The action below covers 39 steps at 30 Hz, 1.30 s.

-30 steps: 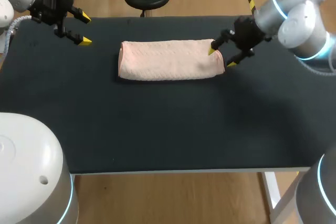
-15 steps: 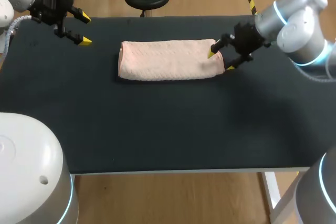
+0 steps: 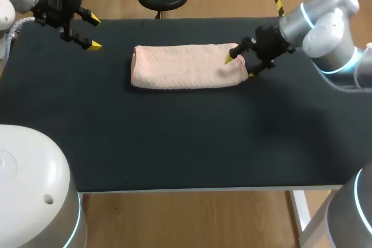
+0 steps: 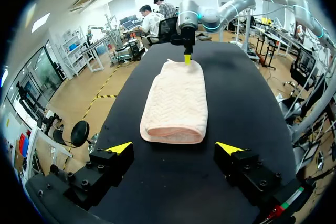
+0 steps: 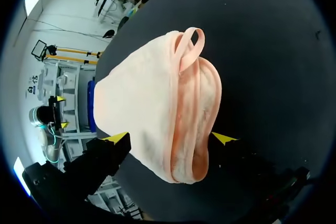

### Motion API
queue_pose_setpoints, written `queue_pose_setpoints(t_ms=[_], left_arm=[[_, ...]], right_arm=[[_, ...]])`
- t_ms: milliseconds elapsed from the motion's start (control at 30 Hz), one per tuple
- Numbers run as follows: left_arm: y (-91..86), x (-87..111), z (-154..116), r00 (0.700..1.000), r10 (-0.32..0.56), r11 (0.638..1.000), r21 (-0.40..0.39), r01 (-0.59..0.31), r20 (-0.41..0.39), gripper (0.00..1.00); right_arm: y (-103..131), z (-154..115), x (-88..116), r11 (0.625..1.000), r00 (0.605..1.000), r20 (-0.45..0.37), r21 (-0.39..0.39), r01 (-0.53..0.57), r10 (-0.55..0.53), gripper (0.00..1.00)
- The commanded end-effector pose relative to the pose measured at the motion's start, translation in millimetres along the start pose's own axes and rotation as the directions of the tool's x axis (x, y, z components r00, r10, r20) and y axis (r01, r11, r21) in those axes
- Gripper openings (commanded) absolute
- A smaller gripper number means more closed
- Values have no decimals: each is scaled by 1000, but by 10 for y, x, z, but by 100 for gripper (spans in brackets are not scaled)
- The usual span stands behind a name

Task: Fold the towel

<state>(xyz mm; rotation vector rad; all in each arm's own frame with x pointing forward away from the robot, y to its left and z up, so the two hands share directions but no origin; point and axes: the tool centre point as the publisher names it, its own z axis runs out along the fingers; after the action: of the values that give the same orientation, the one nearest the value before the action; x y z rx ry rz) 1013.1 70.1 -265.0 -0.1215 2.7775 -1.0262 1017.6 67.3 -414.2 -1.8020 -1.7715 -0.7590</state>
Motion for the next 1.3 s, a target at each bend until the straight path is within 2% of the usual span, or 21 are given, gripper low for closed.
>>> queue_pose_setpoints(t_ms=[33, 500, 867, 1100, 1133, 1167, 1200, 1300], left_arm=[[10, 8, 6, 1000, 3, 1000, 3, -3, 3, 100], [10, 8, 6, 1000, 3, 1000, 3, -3, 3, 100], [10, 8, 6, 1000, 3, 1000, 3, -3, 3, 100], [10, 8, 6, 1000, 3, 1000, 3, -3, 3, 100], [10, 8, 6, 1000, 3, 1000, 3, -3, 3, 100], [10, 8, 6, 1000, 3, 1000, 3, -3, 3, 100], [10, 8, 6, 1000, 3, 1000, 3, -3, 3, 100], [10, 8, 6, 1000, 3, 1000, 3, -3, 3, 100]], right_arm=[[27, 69, -26, 1000, 1000, -16, 21, -1, 1, 100], [40, 249, 118, 997, 998, -55, 63, 38, -34, 100], [103, 285, 243, 997, 994, -84, 44, 69, -65, 100], [65, 301, 290, 996, 992, -107, 53, 67, -61, 100], [58, 303, 302, 996, 992, -108, 54, 69, -63, 95], [52, 306, 313, 996, 992, -112, 56, 71, -64, 82], [48, 306, 322, 996, 992, -113, 56, 71, -64, 59], [40, 305, 337, 995, 993, -92, 57, 84, -79, 0]])
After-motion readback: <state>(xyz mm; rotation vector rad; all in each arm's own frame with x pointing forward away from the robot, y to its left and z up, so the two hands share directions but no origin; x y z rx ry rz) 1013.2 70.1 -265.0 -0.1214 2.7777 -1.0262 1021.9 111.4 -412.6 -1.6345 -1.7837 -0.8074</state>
